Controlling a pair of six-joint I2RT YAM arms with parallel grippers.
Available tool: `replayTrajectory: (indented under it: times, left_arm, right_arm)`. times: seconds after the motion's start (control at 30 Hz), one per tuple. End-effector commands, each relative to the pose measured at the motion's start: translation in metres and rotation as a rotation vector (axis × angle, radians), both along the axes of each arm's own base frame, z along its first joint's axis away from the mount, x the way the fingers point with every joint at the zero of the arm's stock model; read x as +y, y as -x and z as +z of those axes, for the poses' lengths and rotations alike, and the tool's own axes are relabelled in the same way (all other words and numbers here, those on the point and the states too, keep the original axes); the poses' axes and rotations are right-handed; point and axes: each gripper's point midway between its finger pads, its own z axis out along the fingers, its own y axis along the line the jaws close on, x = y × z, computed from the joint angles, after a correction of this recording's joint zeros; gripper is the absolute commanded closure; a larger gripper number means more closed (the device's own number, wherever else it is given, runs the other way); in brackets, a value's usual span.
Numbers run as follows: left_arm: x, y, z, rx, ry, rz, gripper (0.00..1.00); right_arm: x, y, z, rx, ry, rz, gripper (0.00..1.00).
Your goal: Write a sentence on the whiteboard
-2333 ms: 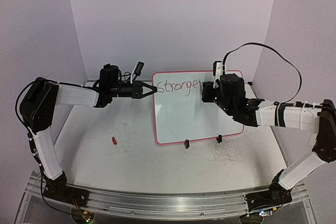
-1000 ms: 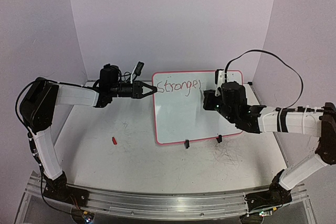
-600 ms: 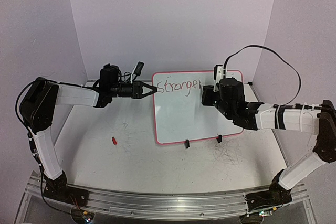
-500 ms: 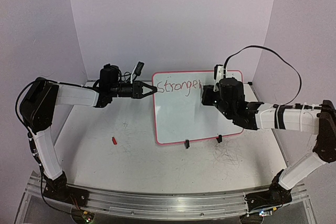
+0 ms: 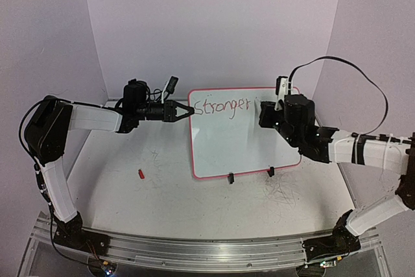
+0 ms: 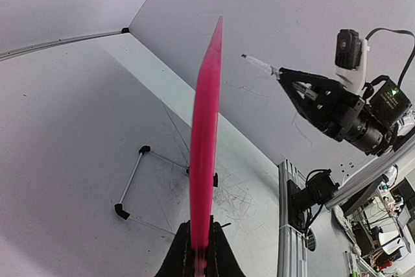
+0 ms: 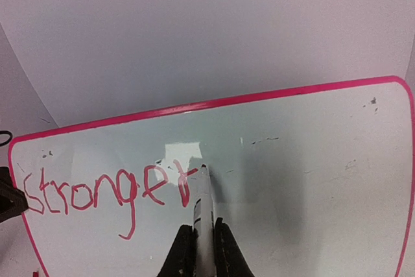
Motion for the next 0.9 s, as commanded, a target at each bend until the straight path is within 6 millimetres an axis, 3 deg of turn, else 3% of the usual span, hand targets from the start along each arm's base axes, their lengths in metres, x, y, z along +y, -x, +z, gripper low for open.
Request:
replayTrajectory:
  times: [0.0, 0.33, 0.63, 0.87]
  left_arm:
    - [-0.011, 0.018, 0.016, -0.054, 0.018, -0.053, 1.00]
    - [-0.005, 0.018, 0.018, -0.039, 0.008, -0.006, 1.00]
    - [0.001, 0.018, 0.013, -0.041, -0.013, 0.036, 1.00]
    - [0.003, 0.019, 0.010, -0.052, -0.023, 0.042, 1.00]
  right_arm:
    - [-0.012, 0.018, 0.039, -0.084, -0.027, 0.041, 1.00]
    - [-0.034, 0.041, 0.047, -0.117, 0.004, 0.048, 1.00]
    - [-0.026, 0.035, 0.038, -0.072, 0.037, 0.063, 1.00]
    - [-0.021, 0.029, 0.034, -0.043, -0.013, 0.050, 0.94]
